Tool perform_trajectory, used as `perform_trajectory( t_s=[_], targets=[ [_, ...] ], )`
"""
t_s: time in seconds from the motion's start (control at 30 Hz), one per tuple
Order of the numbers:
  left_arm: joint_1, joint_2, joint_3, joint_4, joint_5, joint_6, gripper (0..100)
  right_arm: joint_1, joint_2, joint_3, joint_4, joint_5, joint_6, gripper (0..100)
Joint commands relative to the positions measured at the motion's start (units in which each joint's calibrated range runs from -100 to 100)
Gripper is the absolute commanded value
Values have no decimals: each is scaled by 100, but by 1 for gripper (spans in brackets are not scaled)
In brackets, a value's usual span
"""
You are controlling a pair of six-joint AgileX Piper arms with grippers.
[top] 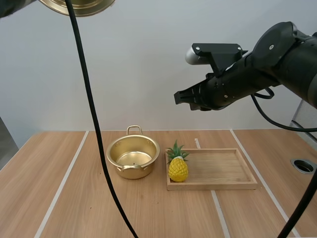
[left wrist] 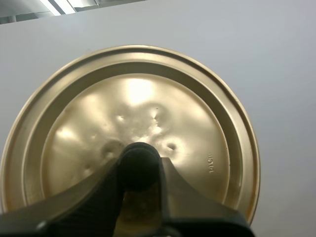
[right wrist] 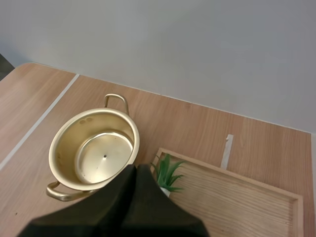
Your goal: Open the pot, put the pineapple inside, and close it
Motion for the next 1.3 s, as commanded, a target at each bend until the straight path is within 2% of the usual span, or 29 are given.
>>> perform_trajectory(
  t_s=[0.0, 0.27, 0.67, 0.7, 0.73, 0.8, 0.83, 1.03, 1.27],
  targets=[
    [2, -28, -26, 25, -79, -52, 0, -17, -21, -36, 60, 259, -66, 0],
    [2, -28, -26, 25, -79, -52, 0, -17, -21, -36, 60, 1143, -66, 0],
    [2, -28, -26, 25, -79, -52, 0, -17, -21, -36, -67, 1122, -66, 0],
    [2, -28, -26, 25, -79, -52, 0, -17, -21, -36, -175, 1122, -66, 7],
    [2, -28, -26, 25, -79, -52, 0, -17, -21, -36, -295, 1143, -66, 22],
    [2, -28, -26, 25, -79, -52, 0, -17, -21, -36, -453, 1165, -58, 78],
    [2, -28, -26, 25, -79, -52, 0, -17, -21, -36, -488, 1165, -57, 100],
    [2, -28, -26, 25, -79, -52, 0, -17, 244, -24, -630, 1683, 86, 100],
    [2, -28, -26, 25, -79, -52, 0, -17, 578, 633, -280, 1409, 67, 100]
  ],
)
